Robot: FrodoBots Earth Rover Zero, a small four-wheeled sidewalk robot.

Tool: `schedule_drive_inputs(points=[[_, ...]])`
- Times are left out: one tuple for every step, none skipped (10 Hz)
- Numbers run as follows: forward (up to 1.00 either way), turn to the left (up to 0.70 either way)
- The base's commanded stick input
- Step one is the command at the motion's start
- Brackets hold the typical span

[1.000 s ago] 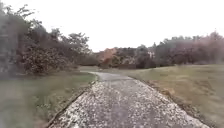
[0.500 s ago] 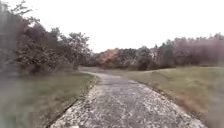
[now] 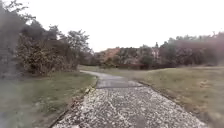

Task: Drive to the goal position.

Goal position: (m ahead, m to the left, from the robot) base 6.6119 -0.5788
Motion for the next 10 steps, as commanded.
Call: schedule_drive_inputs(points=[[1.00, 0.00], [1.00, 0.00], [1.00, 0.00], [1.00, 0.00], [1.00, 0.00], [1.00, 0.00], [1.00, 0.00], [1.00, 0.00], [1.00, 0.00], [1.00, 0.00]])
